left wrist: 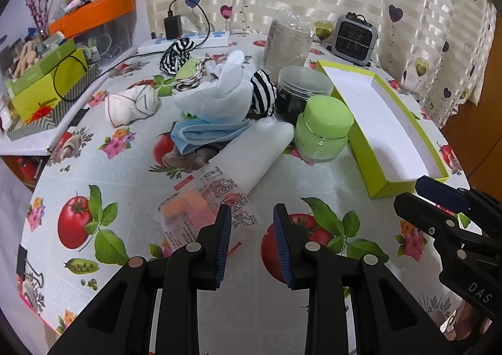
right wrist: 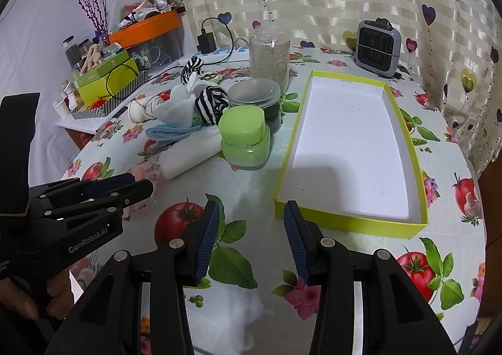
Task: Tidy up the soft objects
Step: 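Grasp the clear orange-filled packet with left tool while right tool grasps white rolled cloth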
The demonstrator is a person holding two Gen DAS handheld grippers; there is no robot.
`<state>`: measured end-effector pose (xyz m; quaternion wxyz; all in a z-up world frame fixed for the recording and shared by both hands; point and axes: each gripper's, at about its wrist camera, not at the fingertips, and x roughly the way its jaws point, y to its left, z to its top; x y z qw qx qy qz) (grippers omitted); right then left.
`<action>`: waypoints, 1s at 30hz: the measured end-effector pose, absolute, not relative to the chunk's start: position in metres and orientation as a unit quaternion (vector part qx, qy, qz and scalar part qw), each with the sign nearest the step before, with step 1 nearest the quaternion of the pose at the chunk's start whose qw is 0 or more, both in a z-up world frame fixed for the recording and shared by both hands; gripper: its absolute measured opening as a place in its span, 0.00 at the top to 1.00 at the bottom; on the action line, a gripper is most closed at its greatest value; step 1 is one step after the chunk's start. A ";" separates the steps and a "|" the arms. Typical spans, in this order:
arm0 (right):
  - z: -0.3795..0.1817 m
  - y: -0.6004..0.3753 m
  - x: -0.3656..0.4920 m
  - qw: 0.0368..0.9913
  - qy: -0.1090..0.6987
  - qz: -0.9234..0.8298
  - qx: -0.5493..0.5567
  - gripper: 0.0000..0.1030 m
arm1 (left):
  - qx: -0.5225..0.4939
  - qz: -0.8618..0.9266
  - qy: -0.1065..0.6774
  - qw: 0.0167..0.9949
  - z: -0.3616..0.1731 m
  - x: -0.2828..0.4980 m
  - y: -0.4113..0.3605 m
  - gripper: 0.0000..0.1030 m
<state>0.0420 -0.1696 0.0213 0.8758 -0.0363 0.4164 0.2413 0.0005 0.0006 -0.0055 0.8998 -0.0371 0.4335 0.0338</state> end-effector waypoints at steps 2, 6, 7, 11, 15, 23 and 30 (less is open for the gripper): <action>0.021 -0.169 0.043 0.876 0.416 0.242 -0.036 0.57 | -0.040 0.030 0.434 0.900 -0.005 0.001 0.002 0.74; 0.021 -0.169 0.043 0.876 0.414 0.244 -0.034 0.57 | -0.046 0.025 0.433 0.900 -0.005 0.001 0.006 0.74; 0.023 -0.168 0.046 0.876 0.414 0.246 -0.033 0.57 | -0.047 0.027 0.434 0.899 -0.006 0.001 0.009 0.74; 0.025 -0.166 0.049 0.876 0.409 0.253 -0.030 0.49 | -0.052 0.042 0.427 0.902 -0.006 -0.002 0.018 0.74; 0.026 -0.161 0.051 0.875 0.406 0.262 -0.028 0.48 | -0.055 0.054 0.420 0.904 -0.005 -0.005 0.031 0.74; 0.021 -0.146 0.052 0.865 0.408 0.290 -0.036 0.48 | -0.077 0.052 0.414 0.906 -0.008 -0.014 0.064 0.74; 0.015 -0.126 0.056 0.850 0.416 0.320 -0.034 0.48 | -0.096 0.053 0.425 0.899 -0.016 -0.010 0.084 0.73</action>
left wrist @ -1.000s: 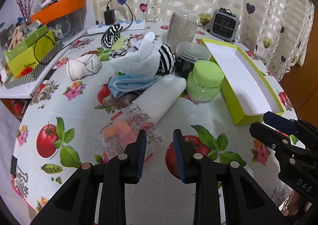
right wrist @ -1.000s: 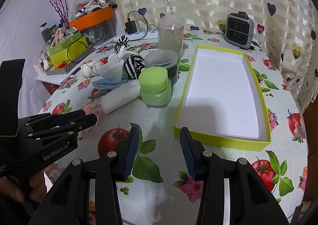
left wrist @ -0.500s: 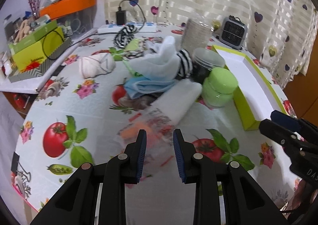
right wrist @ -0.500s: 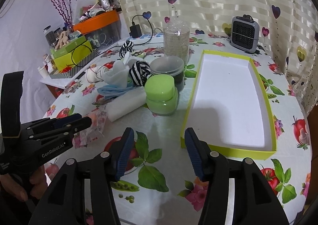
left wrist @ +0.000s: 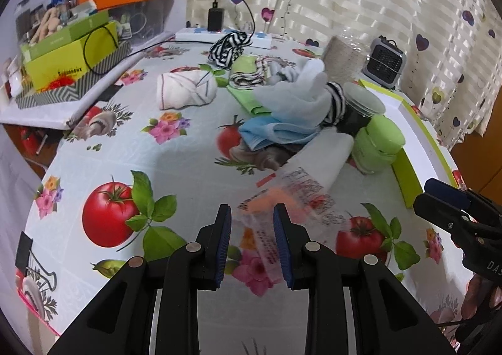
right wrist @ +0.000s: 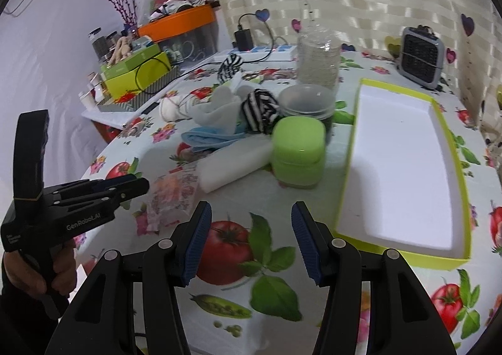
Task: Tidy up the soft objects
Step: 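Grasp the clear orange-filled packet with left tool while right tool grasps white rolled cloth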
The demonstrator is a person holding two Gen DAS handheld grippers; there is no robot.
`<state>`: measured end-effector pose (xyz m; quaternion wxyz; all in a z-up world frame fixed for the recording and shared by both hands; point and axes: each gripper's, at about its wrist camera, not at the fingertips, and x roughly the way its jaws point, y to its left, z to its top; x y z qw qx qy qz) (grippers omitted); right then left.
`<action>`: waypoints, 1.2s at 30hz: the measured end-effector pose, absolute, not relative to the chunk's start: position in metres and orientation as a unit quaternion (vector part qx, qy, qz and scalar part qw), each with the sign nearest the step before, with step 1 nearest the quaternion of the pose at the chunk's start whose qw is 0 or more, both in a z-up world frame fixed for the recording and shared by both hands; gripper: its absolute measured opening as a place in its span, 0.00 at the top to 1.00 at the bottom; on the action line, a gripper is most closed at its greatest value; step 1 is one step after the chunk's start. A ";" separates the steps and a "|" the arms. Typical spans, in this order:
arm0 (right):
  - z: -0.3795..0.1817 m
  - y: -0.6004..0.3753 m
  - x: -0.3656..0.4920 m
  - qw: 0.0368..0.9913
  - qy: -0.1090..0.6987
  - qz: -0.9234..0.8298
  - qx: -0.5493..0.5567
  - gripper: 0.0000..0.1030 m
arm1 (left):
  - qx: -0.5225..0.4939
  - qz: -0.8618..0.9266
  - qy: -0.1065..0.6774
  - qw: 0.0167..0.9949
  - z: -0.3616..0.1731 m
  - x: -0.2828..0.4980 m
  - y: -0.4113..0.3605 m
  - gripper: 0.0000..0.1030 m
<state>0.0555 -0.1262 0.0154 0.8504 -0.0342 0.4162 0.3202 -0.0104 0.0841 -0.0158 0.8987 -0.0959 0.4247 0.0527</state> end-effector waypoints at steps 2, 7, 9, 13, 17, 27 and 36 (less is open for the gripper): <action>0.013 -0.120 0.058 0.844 0.421 0.329 -0.032 0.48 | -0.105 0.051 0.430 0.895 -0.019 -0.008 0.089 0.71; 0.010 -0.109 0.059 0.840 0.423 0.339 -0.033 0.48 | -0.121 0.036 0.444 0.887 -0.027 0.002 0.084 0.65; 0.011 -0.109 0.060 0.841 0.422 0.337 -0.036 0.48 | -0.126 0.028 0.452 0.882 -0.033 0.006 0.081 0.62; 0.011 -0.110 0.064 0.843 0.422 0.331 -0.039 0.48 | -0.133 0.030 0.459 0.878 -0.042 0.009 0.077 0.57; 0.009 -0.106 0.065 0.842 0.423 0.332 -0.041 0.48 | -0.131 0.028 0.459 0.878 -0.042 0.014 0.072 0.57; 0.005 -0.100 0.071 0.842 0.432 0.321 -0.046 0.48 | -0.161 0.013 0.441 0.883 -0.041 0.011 0.080 0.83; -0.014 -0.085 0.087 0.822 0.472 0.320 -0.008 0.48 | -0.170 0.040 0.417 0.892 -0.030 -0.006 0.104 0.85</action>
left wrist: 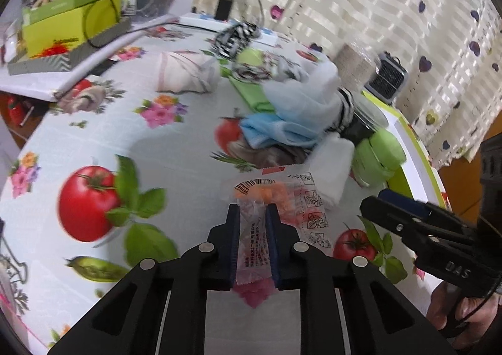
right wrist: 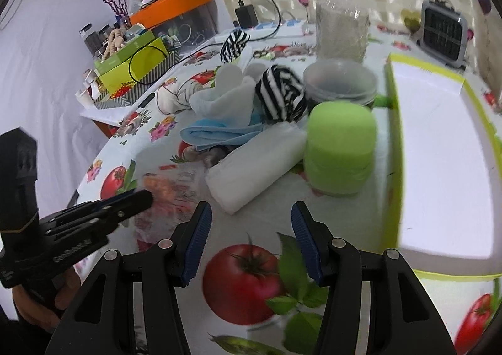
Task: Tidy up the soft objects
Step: 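Grasp the clear orange-filled packet with left tool while right tool grasps white rolled cloth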
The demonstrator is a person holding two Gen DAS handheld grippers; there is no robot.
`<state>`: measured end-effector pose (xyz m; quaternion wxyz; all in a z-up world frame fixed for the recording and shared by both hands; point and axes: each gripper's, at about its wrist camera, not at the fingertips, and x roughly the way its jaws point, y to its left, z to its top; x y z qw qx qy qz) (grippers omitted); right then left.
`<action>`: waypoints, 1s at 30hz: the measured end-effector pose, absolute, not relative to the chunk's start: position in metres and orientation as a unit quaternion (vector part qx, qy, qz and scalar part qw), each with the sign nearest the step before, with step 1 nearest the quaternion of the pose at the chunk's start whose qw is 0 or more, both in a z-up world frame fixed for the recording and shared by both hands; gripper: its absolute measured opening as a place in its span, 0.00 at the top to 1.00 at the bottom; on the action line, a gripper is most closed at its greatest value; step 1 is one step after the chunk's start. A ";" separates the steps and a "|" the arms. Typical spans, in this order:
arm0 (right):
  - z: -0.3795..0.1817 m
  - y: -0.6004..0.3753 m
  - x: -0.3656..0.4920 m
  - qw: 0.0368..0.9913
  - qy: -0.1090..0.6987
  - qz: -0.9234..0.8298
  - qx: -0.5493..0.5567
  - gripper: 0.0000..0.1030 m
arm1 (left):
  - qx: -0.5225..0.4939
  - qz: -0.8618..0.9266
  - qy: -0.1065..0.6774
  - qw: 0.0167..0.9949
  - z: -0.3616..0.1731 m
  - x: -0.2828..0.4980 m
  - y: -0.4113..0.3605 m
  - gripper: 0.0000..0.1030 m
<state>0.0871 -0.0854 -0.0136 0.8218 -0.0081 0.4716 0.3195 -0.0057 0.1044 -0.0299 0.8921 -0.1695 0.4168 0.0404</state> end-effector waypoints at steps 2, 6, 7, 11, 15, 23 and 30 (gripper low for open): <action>-0.018 -0.081 0.091 0.818 0.479 0.319 0.001 0.48 | -0.172 0.051 0.412 0.893 -0.028 -0.010 0.113 0.85; -0.023 -0.070 0.098 0.817 0.486 0.310 0.013 0.48 | -0.181 0.067 0.405 0.894 -0.027 -0.014 0.127 0.85; -0.024 -0.068 0.100 0.818 0.487 0.306 0.017 0.48 | -0.182 0.070 0.405 0.893 -0.027 -0.013 0.129 0.85; -0.029 -0.061 0.108 0.818 0.496 0.290 0.028 0.48 | -0.184 0.071 0.406 0.892 -0.030 -0.012 0.132 0.85; -0.031 -0.057 0.113 0.827 0.493 0.269 0.028 0.48 | -0.182 0.065 0.407 0.892 -0.031 -0.011 0.132 0.85; -0.026 -0.056 0.108 0.841 0.463 0.280 0.004 0.84 | -0.181 0.060 0.409 0.892 -0.031 -0.011 0.128 0.85; -0.018 -0.069 0.085 0.840 0.443 0.314 -0.006 0.89 | -0.177 0.055 0.402 0.897 -0.024 -0.016 0.120 0.85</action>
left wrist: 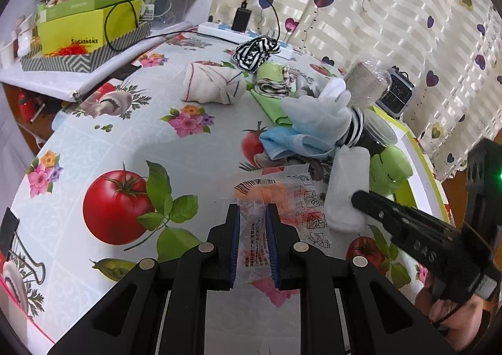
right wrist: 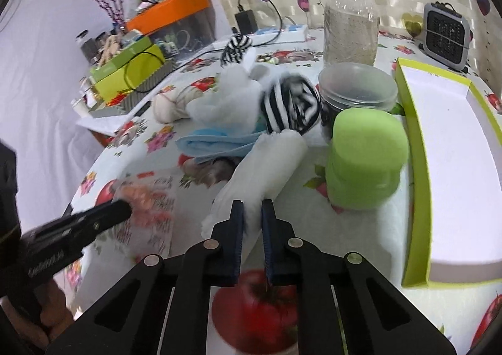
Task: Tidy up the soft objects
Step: 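Carry packet and white roll to the yellow-green box while right tool releases roll inside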
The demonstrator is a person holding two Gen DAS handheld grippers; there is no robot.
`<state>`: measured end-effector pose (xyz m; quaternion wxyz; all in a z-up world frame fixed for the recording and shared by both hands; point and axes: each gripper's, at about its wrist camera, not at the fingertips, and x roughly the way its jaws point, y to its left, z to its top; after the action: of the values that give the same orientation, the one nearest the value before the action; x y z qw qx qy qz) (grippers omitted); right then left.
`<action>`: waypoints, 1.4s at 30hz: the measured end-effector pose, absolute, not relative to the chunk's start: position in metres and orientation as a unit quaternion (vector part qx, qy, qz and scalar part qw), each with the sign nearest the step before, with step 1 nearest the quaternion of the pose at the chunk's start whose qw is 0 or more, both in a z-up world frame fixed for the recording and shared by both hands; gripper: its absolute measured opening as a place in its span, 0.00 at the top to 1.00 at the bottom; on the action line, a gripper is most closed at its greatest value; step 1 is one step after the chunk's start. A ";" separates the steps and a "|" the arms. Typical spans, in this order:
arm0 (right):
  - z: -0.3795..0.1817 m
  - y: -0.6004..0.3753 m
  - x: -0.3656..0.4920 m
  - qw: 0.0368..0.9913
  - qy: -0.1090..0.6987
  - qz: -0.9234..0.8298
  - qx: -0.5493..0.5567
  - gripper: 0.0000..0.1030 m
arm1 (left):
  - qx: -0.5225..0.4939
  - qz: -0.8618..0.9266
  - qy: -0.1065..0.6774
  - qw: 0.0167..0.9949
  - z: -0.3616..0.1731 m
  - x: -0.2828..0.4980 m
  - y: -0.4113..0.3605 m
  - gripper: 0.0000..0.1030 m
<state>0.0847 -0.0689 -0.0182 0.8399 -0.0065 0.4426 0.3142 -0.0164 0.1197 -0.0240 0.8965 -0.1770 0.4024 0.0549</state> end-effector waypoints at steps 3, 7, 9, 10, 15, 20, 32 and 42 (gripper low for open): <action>-0.010 -0.077 0.072 0.843 0.428 0.324 -0.009 0.89 | -0.174 0.052 0.398 0.899 -0.019 -0.020 0.116 0.85; 0.003 -0.087 0.059 0.848 0.407 0.338 -0.005 0.89 | -0.167 0.047 0.389 0.905 -0.009 -0.023 0.107 0.85; 0.010 -0.094 0.054 0.851 0.397 0.343 -0.001 0.89 | -0.165 0.043 0.387 0.906 -0.005 -0.024 0.104 0.85; 0.015 -0.097 0.052 0.854 0.390 0.343 0.001 0.89 | -0.163 0.041 0.385 0.907 -0.003 -0.024 0.101 0.85; 0.028 -0.121 0.049 0.866 0.375 0.332 0.015 0.89 | -0.147 0.023 0.376 0.915 0.011 -0.019 0.083 0.85; 0.036 -0.151 0.054 0.880 0.366 0.303 0.033 0.89 | -0.129 -0.010 0.368 0.921 0.024 -0.006 0.056 0.85; 0.040 -0.218 0.074 0.900 0.362 0.233 0.063 0.88 | -0.090 -0.080 0.362 0.924 0.041 0.025 -0.009 0.85; 0.023 -0.224 0.081 0.892 0.379 0.237 0.072 0.88 | -0.097 -0.047 0.400 0.910 0.005 0.013 0.029 0.66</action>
<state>0.0814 -0.2242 0.0225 0.8915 0.0718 0.3793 0.2370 0.0131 0.0287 0.0051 0.9100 -0.0971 0.4003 -0.0473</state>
